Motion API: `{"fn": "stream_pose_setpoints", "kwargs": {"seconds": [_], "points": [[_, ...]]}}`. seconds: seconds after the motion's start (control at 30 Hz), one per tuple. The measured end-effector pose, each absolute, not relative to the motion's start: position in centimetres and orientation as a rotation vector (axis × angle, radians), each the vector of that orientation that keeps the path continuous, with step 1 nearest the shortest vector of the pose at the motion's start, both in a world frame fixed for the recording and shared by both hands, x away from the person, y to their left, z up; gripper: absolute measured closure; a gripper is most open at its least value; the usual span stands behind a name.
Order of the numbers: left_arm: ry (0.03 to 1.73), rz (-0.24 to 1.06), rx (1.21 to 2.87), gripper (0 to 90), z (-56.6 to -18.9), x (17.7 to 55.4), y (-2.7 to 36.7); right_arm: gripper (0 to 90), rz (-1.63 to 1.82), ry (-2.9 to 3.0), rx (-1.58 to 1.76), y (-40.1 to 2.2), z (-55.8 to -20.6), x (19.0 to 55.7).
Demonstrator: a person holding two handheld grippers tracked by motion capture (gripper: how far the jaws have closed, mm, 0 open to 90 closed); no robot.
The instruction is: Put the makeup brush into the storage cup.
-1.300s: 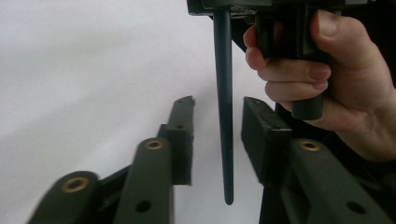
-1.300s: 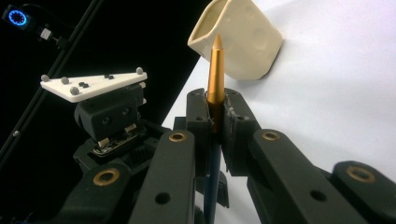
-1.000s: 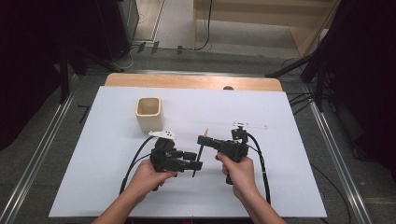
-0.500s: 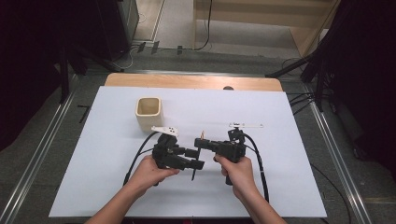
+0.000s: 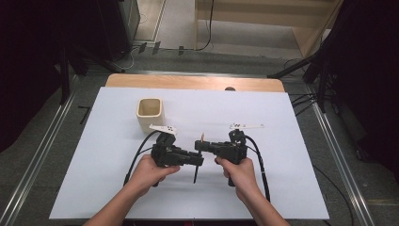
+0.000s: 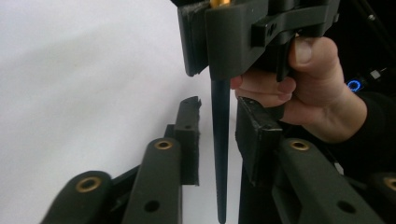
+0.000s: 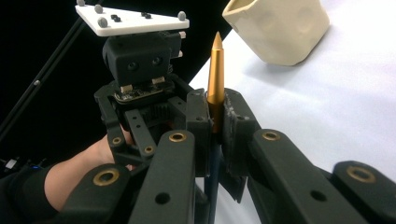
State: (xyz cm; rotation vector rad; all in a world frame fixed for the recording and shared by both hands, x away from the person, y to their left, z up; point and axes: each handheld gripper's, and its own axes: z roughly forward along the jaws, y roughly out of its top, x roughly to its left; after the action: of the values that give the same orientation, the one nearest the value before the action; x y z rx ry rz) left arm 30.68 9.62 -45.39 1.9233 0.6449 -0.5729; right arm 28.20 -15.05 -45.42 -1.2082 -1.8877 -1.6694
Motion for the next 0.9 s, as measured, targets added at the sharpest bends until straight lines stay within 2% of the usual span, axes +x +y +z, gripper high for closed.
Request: {"fn": "stream_pose_setpoints", "kwargs": {"seconds": [0.47, 0.9], "points": [[0.655, -0.596, 1.911, 82.4, -45.58, 30.73, 9.45, 83.6, -1.678, -1.913, -1.185, -14.89, -45.48, 28.14], [0.664, -0.588, 1.914, 83.5, -45.50, 30.66, 9.41, 83.1, -1.680, -1.919, -1.181, -14.90, -45.42, 28.12]]}}
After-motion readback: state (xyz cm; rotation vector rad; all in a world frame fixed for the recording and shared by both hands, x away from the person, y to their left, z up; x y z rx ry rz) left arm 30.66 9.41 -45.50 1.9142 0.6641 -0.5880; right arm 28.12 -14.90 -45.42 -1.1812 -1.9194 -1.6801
